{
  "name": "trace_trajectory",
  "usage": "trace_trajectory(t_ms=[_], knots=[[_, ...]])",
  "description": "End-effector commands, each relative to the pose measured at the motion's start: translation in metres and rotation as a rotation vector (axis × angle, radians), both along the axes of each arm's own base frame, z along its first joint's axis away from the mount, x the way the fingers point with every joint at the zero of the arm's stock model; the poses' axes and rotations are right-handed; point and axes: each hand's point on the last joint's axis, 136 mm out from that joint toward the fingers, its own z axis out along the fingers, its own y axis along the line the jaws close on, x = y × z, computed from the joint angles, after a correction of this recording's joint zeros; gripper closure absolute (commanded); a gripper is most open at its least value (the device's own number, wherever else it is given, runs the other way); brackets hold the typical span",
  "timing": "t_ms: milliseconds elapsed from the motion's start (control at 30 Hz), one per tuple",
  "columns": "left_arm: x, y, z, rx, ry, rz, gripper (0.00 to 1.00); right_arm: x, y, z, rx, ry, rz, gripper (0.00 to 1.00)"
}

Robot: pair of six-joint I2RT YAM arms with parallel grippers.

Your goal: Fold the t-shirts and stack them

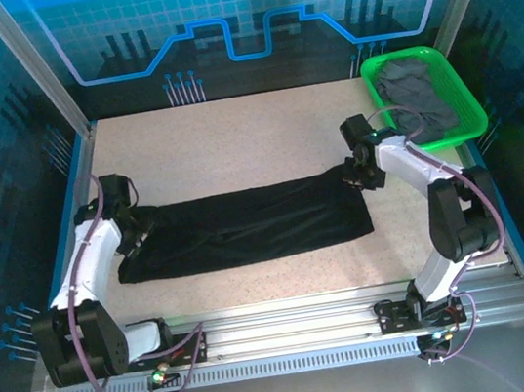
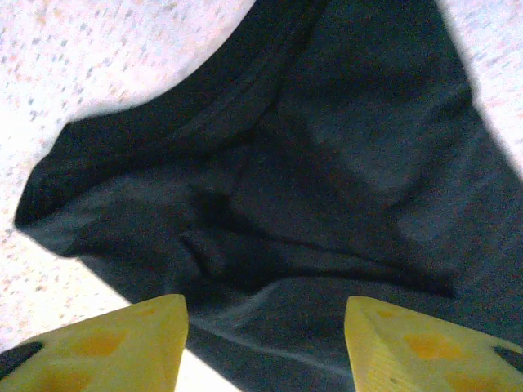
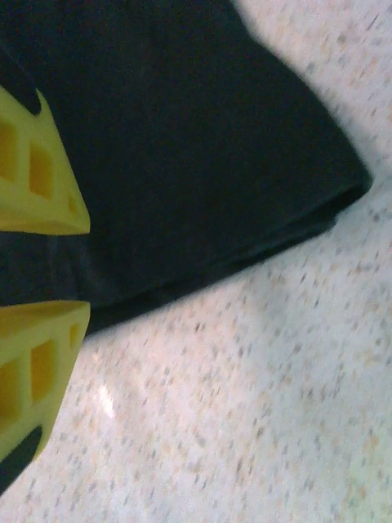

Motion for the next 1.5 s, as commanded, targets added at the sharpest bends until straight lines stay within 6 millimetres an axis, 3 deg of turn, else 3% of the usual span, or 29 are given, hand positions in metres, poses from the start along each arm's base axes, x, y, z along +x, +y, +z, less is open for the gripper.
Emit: trace_trajectory(t_ms=[0, 167, 233, 400, 567, 700, 833, 1100, 1233, 1467], knots=[[0.042, 0.010, 0.013, -0.039, -0.091, -0.003, 0.41, 0.016, 0.014, -0.012, 0.079, 0.033, -0.016, 0.74], [0.091, 0.042, -0.005, -0.176, -0.153, 0.005, 0.39, 0.028, 0.020, -0.026, 0.110, 0.075, -0.027, 0.73], [0.102, 0.050, -0.016, -0.184, -0.124, -0.031, 0.40, 0.030, 0.021, -0.031, 0.117, 0.104, -0.034, 0.72], [0.108, 0.068, -0.037, -0.186, -0.065, -0.041, 0.42, 0.029, 0.023, -0.041, 0.121, 0.163, -0.048, 0.70], [0.114, 0.068, -0.053, -0.218, -0.055, -0.056, 0.48, 0.025, 0.023, -0.051, 0.121, 0.194, -0.070, 0.69], [0.119, 0.067, -0.069, -0.245, -0.038, -0.055, 0.65, 0.023, 0.021, -0.055, 0.111, 0.215, -0.086, 0.69], [0.113, 0.079, -0.084, -0.237, 0.017, 0.003, 1.00, 0.021, 0.020, -0.063, 0.094, 0.267, -0.092, 0.68], [0.126, 0.103, -0.074, -0.314, -0.063, 0.143, 1.00, 0.002, -0.012, -0.066, -0.032, 0.402, -0.141, 0.72], [0.124, 0.108, -0.073, -0.370, -0.076, 0.231, 1.00, -0.003, -0.018, -0.067, -0.037, 0.432, -0.147, 0.72], [0.139, 0.104, -0.072, -0.433, -0.111, 0.225, 1.00, 0.018, -0.007, -0.075, 0.000, 0.425, -0.121, 0.71]])
